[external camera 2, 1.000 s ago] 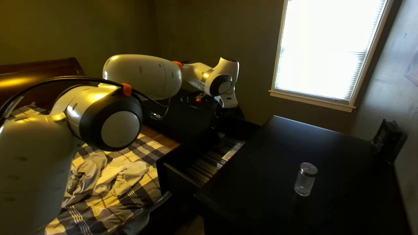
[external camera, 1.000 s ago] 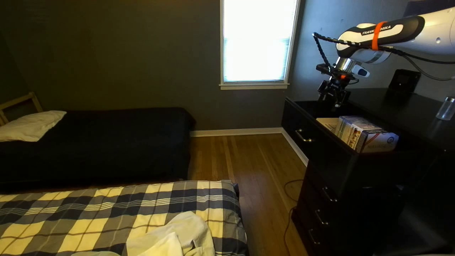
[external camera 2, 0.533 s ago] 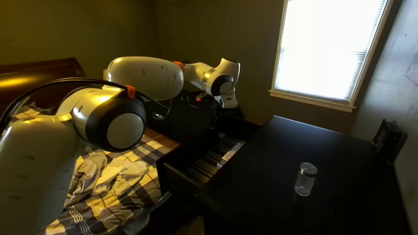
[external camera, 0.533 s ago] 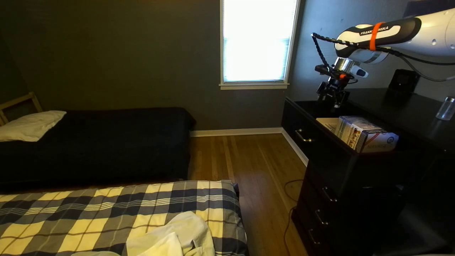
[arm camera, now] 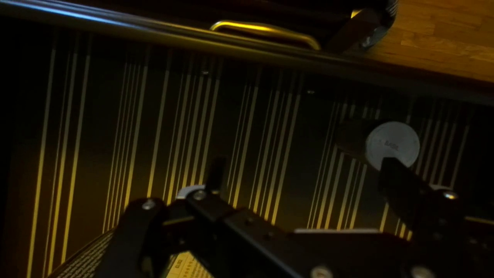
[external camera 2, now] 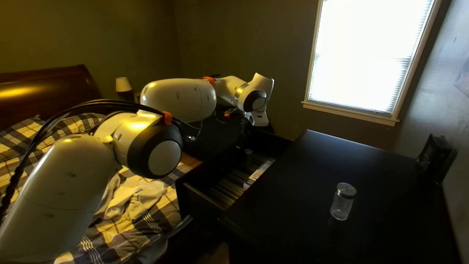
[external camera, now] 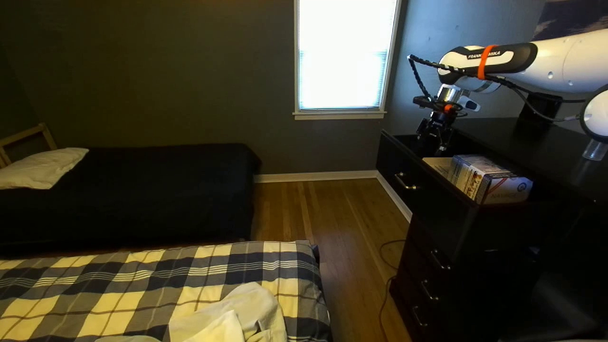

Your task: Remove the bottle from the open drawer

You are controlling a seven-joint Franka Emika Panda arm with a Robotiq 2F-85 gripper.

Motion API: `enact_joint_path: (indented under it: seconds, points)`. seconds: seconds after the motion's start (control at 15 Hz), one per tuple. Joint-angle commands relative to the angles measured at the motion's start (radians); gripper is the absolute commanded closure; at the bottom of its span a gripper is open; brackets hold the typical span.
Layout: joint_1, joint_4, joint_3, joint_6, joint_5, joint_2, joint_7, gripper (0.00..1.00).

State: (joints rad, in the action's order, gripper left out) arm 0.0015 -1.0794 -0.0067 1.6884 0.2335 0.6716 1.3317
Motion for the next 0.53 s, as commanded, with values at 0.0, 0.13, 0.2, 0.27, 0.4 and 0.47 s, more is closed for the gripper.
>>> enact_joint_path:
  seconds: [0.0,0.13,0.2,0.27,0.4,0.47]
  points:
    - [-0.009,0.136,0.002,-0.037,0.039,0.108,0.029,0.0]
    - [-0.015,0.171,0.009,-0.026,0.052,0.145,0.022,0.0]
    - [-0.016,0.188,0.01,-0.026,0.057,0.163,0.024,0.0]
    - [-0.016,0.205,0.01,-0.025,0.059,0.182,0.028,0.0]
    - [-0.017,0.241,0.008,-0.017,0.061,0.22,0.04,0.0]
    - [-0.02,0.259,0.01,-0.012,0.065,0.238,0.05,0.0]
